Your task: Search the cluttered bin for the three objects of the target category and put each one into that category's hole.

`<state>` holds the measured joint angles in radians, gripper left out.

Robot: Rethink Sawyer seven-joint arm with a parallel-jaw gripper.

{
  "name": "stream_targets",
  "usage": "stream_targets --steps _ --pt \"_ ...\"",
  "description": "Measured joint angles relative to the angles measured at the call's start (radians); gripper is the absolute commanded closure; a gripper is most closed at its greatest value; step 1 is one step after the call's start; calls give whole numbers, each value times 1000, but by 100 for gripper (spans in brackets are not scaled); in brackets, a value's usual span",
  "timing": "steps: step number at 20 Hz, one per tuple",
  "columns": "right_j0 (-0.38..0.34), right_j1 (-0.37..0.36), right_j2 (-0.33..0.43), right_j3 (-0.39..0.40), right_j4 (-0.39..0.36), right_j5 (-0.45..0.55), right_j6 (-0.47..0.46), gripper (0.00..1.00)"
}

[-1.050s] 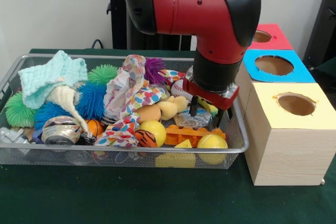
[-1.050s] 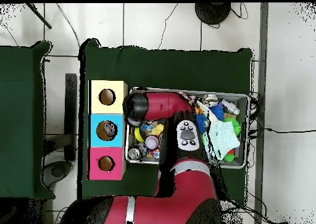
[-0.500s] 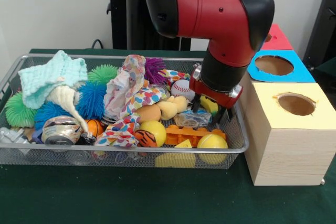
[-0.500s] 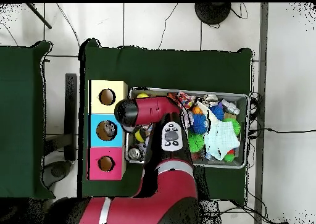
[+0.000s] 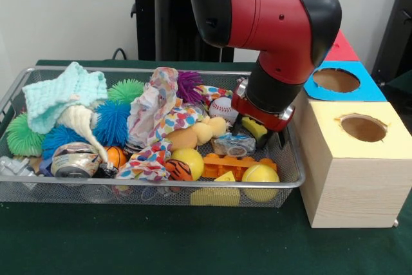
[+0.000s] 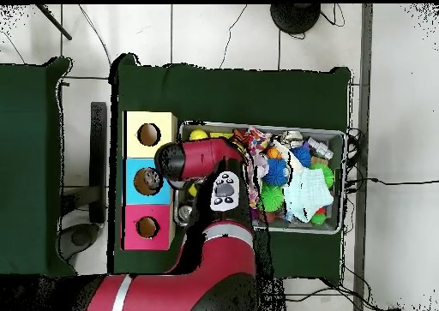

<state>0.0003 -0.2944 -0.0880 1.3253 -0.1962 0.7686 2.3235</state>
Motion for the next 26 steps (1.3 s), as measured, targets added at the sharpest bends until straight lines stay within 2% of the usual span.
stream_targets --steps 9,18,26 --pt "26 10 -50 -5 0 -38 0 0" --pt "5 9 -50 -3 0 -92 0 0" --pt "12 11 -58 -6 0 -97 0 0"
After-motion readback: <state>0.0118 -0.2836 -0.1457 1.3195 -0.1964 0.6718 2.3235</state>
